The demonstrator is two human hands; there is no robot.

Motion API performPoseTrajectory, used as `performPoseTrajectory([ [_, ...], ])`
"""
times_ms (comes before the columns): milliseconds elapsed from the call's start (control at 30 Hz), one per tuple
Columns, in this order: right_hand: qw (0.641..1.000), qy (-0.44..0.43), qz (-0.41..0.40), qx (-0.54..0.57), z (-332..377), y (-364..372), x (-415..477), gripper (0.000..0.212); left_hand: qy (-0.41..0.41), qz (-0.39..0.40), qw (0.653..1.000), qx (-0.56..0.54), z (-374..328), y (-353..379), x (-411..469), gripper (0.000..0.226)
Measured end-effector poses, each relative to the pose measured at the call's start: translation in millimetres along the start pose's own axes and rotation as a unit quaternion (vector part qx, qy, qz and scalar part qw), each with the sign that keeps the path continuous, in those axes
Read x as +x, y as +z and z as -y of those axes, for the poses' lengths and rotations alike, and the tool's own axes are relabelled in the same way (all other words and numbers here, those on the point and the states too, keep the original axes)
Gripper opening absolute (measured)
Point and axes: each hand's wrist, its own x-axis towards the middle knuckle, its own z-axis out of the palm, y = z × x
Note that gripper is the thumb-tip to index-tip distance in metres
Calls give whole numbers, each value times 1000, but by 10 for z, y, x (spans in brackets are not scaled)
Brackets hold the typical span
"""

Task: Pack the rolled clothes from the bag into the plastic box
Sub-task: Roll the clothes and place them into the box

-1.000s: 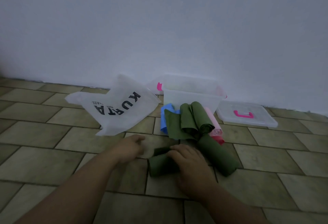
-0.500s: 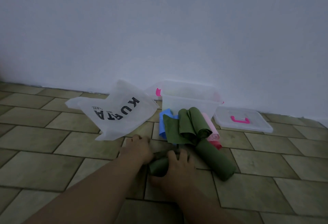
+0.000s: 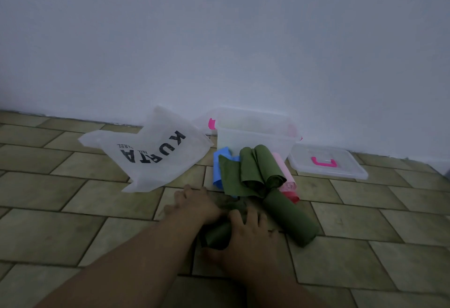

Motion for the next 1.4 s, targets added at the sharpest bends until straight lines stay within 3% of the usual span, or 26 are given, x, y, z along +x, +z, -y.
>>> performPoseTrajectory([
  [100, 1000, 1, 7, -7, 79, -35, 85, 108, -10, -21, 1000, 21, 26, 28, 15, 86],
  [333, 998, -11, 2, -55, 80, -89, 118, 87, -37, -18, 999, 16, -46, -3, 11, 84],
  [500, 991, -15, -6, -132, 32, -169, 123, 86, -39, -16, 999, 2, -57, 0, 45, 87],
  [867, 981, -37, 145, -126, -7, -310, 217, 111, -43, -9, 999, 2, -43, 27, 104, 94],
  [967, 977, -75, 181, -78, -149, -446, 223, 85, -38, -7, 999, -4, -36, 33, 104, 102],
  [1100, 987, -120, 110, -9, -334, -478, 261, 41, -31, 1, 1000, -1, -15, 7, 105, 116],
  [1233, 986, -114, 125, 0, -346, -436, 340, 37, 29, -11, 999, -27, 48, -25, 35, 112],
  [1333, 987, -98, 124, 13, -349, -383, 393, 34, 146, -80, 981, -96, 132, -67, -95, 81],
  [1400, 989, -87, 120, 10, -353, -348, 413, 35, 242, -53, 965, -82, 184, -73, -226, 59],
])
